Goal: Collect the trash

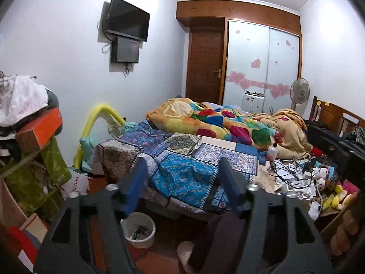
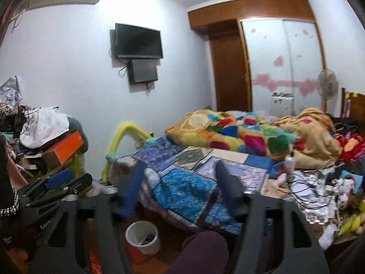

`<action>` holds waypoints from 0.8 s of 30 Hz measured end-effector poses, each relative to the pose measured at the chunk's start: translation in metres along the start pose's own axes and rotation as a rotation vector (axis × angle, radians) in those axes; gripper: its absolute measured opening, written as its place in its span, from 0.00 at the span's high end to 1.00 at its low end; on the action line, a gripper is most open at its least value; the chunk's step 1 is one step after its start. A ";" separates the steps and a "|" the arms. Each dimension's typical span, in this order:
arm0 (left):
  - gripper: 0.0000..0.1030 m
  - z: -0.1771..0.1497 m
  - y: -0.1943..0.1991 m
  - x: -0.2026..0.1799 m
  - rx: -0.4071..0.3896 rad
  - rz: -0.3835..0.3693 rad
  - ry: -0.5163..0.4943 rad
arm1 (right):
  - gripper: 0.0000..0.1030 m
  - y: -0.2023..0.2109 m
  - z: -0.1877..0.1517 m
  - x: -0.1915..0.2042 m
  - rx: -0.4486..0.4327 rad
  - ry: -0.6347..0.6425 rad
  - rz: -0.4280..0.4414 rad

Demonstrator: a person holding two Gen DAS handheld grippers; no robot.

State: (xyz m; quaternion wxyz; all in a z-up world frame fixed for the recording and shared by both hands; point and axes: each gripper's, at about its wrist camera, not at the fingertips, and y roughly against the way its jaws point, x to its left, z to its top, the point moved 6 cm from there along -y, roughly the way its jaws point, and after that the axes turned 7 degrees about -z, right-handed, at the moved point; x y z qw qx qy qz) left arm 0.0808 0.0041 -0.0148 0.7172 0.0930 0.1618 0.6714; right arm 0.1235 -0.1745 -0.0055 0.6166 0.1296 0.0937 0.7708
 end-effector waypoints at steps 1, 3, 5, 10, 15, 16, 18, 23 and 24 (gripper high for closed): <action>0.23 -0.001 0.003 -0.001 -0.003 0.009 0.000 | 0.20 0.006 -0.001 -0.004 -0.013 -0.005 -0.014; 0.15 -0.003 0.008 -0.005 -0.003 0.008 -0.001 | 0.04 0.014 -0.002 -0.009 -0.034 -0.015 -0.054; 0.14 -0.005 0.013 -0.008 -0.010 0.002 -0.008 | 0.00 0.022 -0.003 -0.014 -0.051 -0.029 -0.078; 0.12 -0.009 0.019 -0.014 -0.013 -0.002 -0.022 | 0.00 0.029 -0.002 -0.021 -0.069 -0.022 -0.121; 0.12 -0.011 0.018 -0.012 -0.005 -0.010 -0.013 | 0.00 0.030 -0.004 -0.020 -0.059 -0.016 -0.113; 0.12 -0.011 0.018 -0.012 -0.006 -0.008 -0.013 | 0.00 0.033 -0.009 -0.020 -0.058 -0.013 -0.113; 0.12 -0.011 0.018 -0.011 -0.007 -0.007 -0.013 | 0.00 0.032 -0.009 -0.018 -0.054 -0.007 -0.112; 0.12 -0.012 0.020 -0.006 -0.006 -0.003 -0.002 | 0.00 0.034 -0.014 -0.014 -0.040 0.006 -0.103; 0.12 -0.013 0.019 -0.006 -0.005 0.000 0.001 | 0.00 0.034 -0.014 -0.014 -0.037 0.008 -0.101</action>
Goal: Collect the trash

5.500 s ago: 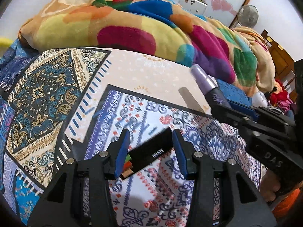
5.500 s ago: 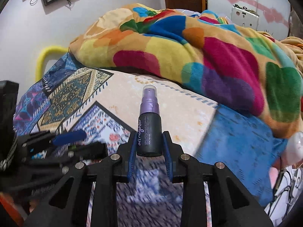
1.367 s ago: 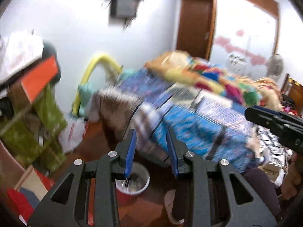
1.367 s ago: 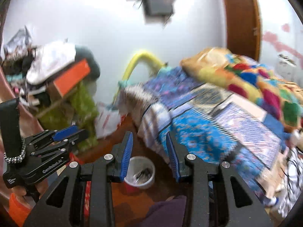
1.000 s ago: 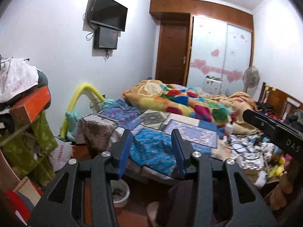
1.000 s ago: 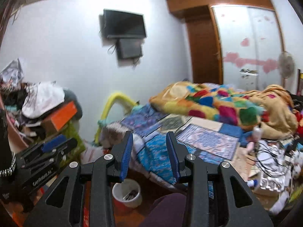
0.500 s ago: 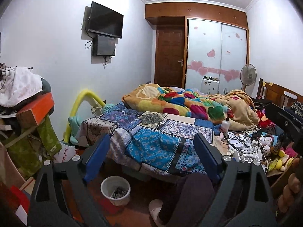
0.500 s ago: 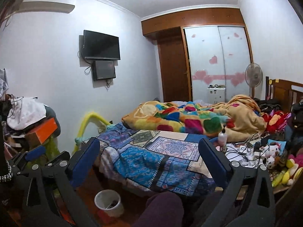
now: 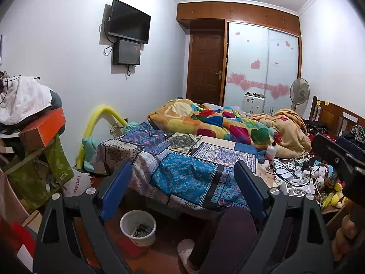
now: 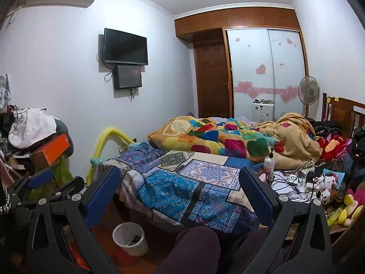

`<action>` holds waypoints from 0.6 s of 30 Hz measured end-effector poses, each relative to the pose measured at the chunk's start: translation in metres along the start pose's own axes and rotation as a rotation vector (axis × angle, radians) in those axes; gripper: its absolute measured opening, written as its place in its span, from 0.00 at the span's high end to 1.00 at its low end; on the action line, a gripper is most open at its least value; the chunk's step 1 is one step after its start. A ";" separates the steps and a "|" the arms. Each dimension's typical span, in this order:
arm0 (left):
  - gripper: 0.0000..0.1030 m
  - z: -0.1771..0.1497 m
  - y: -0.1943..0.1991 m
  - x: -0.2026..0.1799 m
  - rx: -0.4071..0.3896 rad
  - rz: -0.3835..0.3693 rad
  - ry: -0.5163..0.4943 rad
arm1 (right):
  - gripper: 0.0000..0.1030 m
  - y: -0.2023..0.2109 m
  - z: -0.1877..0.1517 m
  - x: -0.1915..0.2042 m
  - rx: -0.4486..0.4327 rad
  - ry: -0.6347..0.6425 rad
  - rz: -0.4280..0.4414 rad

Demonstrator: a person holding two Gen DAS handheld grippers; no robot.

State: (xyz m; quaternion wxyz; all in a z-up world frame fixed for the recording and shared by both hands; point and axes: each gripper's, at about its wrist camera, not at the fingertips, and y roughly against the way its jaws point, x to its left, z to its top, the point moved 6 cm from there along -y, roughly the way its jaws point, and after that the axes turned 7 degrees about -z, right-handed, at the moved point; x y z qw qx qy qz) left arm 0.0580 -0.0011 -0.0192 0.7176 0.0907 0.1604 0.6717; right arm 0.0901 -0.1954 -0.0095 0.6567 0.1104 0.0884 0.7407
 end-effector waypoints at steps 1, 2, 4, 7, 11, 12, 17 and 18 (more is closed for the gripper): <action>0.12 0.000 0.000 0.001 0.001 0.001 0.003 | 0.00 0.000 0.000 0.001 0.002 0.002 0.001; 0.12 -0.001 0.000 0.001 0.002 0.002 0.005 | 0.00 0.000 -0.001 0.001 0.005 0.004 0.001; 0.12 -0.002 0.000 0.002 0.004 0.005 0.009 | 0.00 -0.001 -0.001 0.003 0.009 0.010 0.000; 0.12 -0.001 0.000 0.003 0.004 0.007 0.012 | 0.00 -0.001 -0.001 0.004 0.015 0.012 0.002; 0.12 -0.001 -0.001 0.004 0.003 0.008 0.013 | 0.00 0.000 0.000 0.003 0.016 0.013 0.004; 0.12 -0.001 0.000 0.004 0.003 0.008 0.012 | 0.00 0.001 0.000 0.003 0.016 0.013 0.004; 0.12 -0.001 0.000 0.005 0.003 0.006 0.012 | 0.00 0.000 0.000 0.003 0.018 0.012 0.005; 0.12 -0.001 0.000 0.005 0.003 0.007 0.012 | 0.00 0.000 0.000 0.002 0.019 0.013 0.005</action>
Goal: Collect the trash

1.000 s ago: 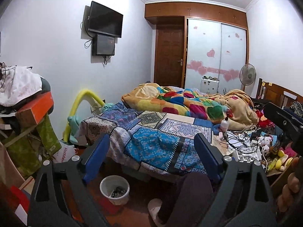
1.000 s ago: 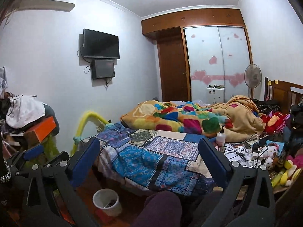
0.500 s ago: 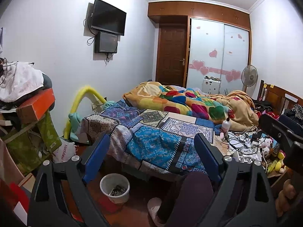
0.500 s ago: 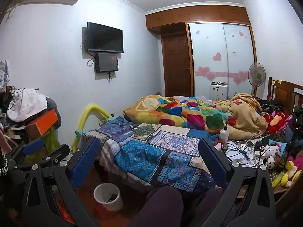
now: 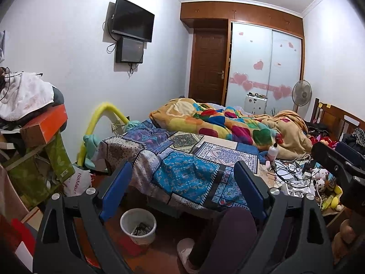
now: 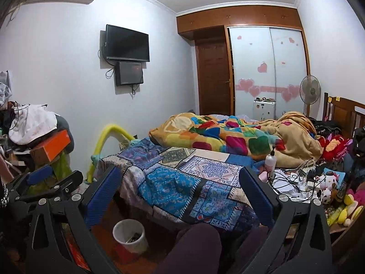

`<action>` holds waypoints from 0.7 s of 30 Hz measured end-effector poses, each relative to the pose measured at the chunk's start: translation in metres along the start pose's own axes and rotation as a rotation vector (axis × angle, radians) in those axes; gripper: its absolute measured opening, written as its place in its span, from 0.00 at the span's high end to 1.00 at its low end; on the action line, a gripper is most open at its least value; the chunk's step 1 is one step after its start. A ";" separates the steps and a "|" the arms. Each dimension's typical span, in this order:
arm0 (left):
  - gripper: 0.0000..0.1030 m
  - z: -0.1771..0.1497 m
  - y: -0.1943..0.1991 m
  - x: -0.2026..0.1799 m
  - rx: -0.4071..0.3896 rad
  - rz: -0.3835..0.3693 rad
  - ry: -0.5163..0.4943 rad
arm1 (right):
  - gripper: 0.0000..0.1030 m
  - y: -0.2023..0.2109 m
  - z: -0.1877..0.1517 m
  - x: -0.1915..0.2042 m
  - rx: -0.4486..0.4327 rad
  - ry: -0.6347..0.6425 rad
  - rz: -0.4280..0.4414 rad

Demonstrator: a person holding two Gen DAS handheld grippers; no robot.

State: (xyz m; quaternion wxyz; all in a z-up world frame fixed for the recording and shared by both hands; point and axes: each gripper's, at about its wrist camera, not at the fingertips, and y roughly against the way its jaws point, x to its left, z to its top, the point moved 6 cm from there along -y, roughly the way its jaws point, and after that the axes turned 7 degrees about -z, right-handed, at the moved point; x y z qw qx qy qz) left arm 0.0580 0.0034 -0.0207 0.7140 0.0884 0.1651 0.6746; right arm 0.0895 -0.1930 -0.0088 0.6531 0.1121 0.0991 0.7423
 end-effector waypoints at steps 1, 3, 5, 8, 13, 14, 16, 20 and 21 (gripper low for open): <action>0.12 0.000 0.000 0.000 0.000 0.000 0.000 | 0.00 -0.001 -0.001 0.000 -0.001 0.001 0.000; 0.12 0.000 0.000 -0.001 -0.001 0.001 0.000 | 0.00 0.000 0.000 0.000 0.000 0.001 0.003; 0.12 0.000 0.000 -0.001 -0.004 0.001 0.001 | 0.00 -0.001 -0.001 0.001 0.002 0.003 0.002; 0.11 0.000 0.000 -0.003 -0.006 0.001 0.003 | 0.00 -0.001 -0.001 0.001 0.003 0.004 0.003; 0.11 0.000 0.000 -0.003 -0.006 0.003 0.003 | 0.00 -0.001 0.000 0.002 0.003 0.003 0.002; 0.11 0.000 0.000 -0.003 -0.007 0.002 0.003 | 0.00 0.000 0.000 0.002 0.004 0.003 0.003; 0.11 0.000 0.000 -0.003 -0.007 0.001 0.005 | 0.00 -0.001 -0.001 0.002 0.005 0.004 0.005; 0.11 0.000 0.001 -0.003 -0.008 0.003 0.005 | 0.00 0.000 -0.001 0.003 0.004 0.006 0.005; 0.11 0.000 0.001 -0.003 -0.008 0.004 0.006 | 0.00 0.000 -0.001 0.002 0.003 0.005 0.006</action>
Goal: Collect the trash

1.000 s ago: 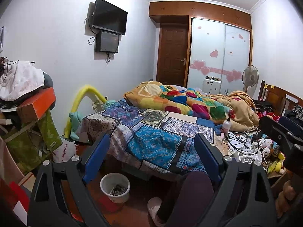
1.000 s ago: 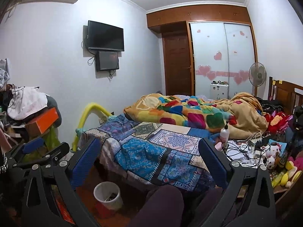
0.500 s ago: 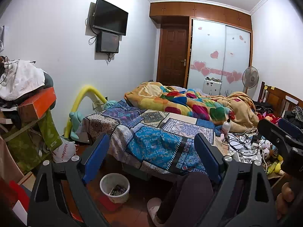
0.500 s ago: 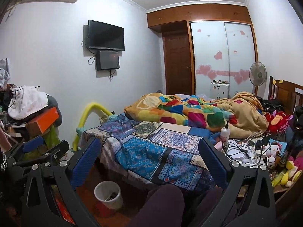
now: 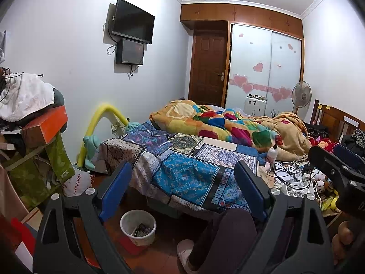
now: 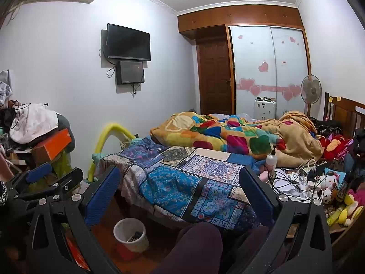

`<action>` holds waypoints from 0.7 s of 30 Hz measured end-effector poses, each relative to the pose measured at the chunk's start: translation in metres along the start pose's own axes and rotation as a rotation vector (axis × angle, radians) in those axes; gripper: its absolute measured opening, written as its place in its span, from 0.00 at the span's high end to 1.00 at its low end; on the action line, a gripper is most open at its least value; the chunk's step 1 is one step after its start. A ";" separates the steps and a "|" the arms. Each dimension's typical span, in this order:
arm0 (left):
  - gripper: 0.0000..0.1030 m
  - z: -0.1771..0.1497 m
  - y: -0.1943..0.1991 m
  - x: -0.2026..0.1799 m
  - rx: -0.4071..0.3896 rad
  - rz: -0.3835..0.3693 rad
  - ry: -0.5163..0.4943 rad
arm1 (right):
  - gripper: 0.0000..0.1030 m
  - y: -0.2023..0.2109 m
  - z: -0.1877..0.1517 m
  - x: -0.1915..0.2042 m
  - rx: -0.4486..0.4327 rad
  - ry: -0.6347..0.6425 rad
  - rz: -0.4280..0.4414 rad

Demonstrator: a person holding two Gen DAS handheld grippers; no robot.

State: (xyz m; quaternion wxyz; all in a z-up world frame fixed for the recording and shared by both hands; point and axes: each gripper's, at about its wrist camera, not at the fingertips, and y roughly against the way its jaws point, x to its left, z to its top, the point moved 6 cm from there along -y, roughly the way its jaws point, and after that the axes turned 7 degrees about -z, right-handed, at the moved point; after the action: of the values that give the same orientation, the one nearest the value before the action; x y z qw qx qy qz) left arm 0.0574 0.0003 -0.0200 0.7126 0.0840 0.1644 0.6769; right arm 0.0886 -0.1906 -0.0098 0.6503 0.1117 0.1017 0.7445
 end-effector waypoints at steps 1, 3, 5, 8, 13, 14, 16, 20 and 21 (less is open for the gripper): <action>0.11 0.000 0.000 0.000 0.000 -0.001 0.000 | 0.00 0.000 0.000 0.000 -0.001 0.000 -0.001; 0.11 0.000 0.000 0.001 0.000 -0.002 -0.001 | 0.00 0.000 0.000 0.001 -0.002 0.002 -0.005; 0.10 0.001 0.001 0.000 -0.001 0.001 0.000 | 0.00 -0.001 0.000 0.001 -0.001 0.005 -0.002; 0.10 0.002 0.001 -0.001 -0.002 0.001 0.001 | 0.00 -0.001 0.000 0.002 -0.001 0.003 -0.003; 0.08 0.002 0.001 -0.001 -0.005 0.005 0.001 | 0.00 -0.002 0.000 0.003 0.002 0.007 0.004; 0.07 0.003 0.001 -0.002 -0.005 0.005 0.003 | 0.00 -0.002 0.000 0.003 0.001 0.008 0.003; 0.06 0.004 0.001 -0.002 -0.007 0.005 0.008 | 0.00 -0.003 0.000 0.003 0.001 0.010 0.007; 0.06 0.005 0.001 -0.003 -0.007 0.002 0.014 | 0.00 -0.003 0.000 0.003 0.002 0.008 0.008; 0.06 0.005 0.001 -0.003 -0.008 0.001 0.014 | 0.00 -0.002 0.000 0.003 0.001 0.007 0.008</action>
State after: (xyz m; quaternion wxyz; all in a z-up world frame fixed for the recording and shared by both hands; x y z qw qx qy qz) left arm 0.0576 -0.0023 -0.0145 0.7115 0.0763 0.1668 0.6783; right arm 0.0902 -0.1875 -0.0104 0.6470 0.1097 0.1041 0.7473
